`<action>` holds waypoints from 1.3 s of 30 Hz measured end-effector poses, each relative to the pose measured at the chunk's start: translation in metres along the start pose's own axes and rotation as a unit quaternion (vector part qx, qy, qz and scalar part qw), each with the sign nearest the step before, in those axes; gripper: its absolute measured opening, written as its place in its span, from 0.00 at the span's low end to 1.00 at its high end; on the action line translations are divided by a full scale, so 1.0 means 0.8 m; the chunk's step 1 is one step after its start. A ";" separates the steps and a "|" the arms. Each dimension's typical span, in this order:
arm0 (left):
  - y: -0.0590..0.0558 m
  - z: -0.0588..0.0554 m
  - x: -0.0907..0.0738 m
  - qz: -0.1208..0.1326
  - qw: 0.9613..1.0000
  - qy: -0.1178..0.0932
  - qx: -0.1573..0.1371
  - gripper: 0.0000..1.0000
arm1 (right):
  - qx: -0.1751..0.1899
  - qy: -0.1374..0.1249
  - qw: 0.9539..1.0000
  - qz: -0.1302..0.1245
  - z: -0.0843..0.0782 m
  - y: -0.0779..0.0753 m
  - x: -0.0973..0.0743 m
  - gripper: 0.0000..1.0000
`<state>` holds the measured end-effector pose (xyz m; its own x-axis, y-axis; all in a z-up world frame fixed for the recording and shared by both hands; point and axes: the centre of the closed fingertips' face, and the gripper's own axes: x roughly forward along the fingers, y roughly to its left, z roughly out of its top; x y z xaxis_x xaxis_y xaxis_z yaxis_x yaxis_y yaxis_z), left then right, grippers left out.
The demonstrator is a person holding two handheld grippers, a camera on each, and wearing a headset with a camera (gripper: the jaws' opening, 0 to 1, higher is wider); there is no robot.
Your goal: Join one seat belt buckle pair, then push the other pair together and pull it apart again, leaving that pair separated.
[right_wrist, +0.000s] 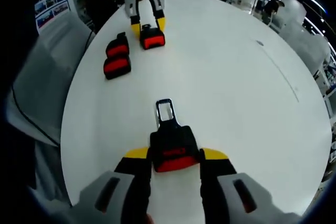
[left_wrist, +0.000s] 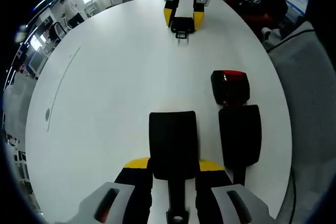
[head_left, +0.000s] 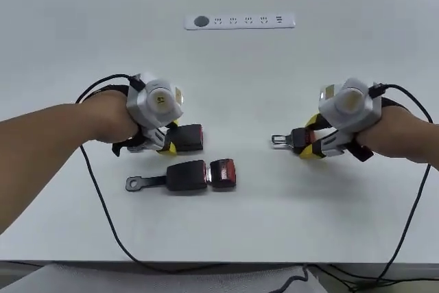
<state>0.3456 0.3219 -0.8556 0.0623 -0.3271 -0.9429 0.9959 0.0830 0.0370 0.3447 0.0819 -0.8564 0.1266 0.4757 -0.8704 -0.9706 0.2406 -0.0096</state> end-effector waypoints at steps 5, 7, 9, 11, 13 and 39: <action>0.002 -0.001 0.001 -0.004 1.000 0.005 -0.006 0.31 | 0.008 0.007 1.000 -0.002 0.002 -0.001 0.001 0.37; 0.001 -0.001 0.001 -0.005 1.000 0.009 -0.007 0.31 | 0.007 0.006 1.000 -0.004 0.005 -0.001 0.003 0.37; 0.002 -0.002 0.002 -0.006 1.000 0.011 -0.007 0.31 | 0.011 0.005 1.000 -0.004 0.012 -0.002 0.006 0.37; 0.002 -0.002 0.002 -0.006 1.000 0.011 -0.007 0.31 | 0.008 0.003 1.000 -0.002 0.020 0.000 0.011 0.37; 0.002 -0.002 0.002 -0.007 1.000 0.010 -0.008 0.31 | 0.003 0.001 1.000 0.000 0.030 0.002 0.016 0.37; 0.000 0.001 0.005 -0.006 1.000 0.009 -0.004 0.31 | -0.059 -0.019 0.998 0.021 0.145 0.023 0.087 0.36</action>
<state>0.3462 0.3201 -0.8592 0.0483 -0.3104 -0.9494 0.9959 0.0874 0.0221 0.3594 0.2173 -0.8601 0.0912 0.5156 -0.8520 -0.9923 0.1193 -0.0340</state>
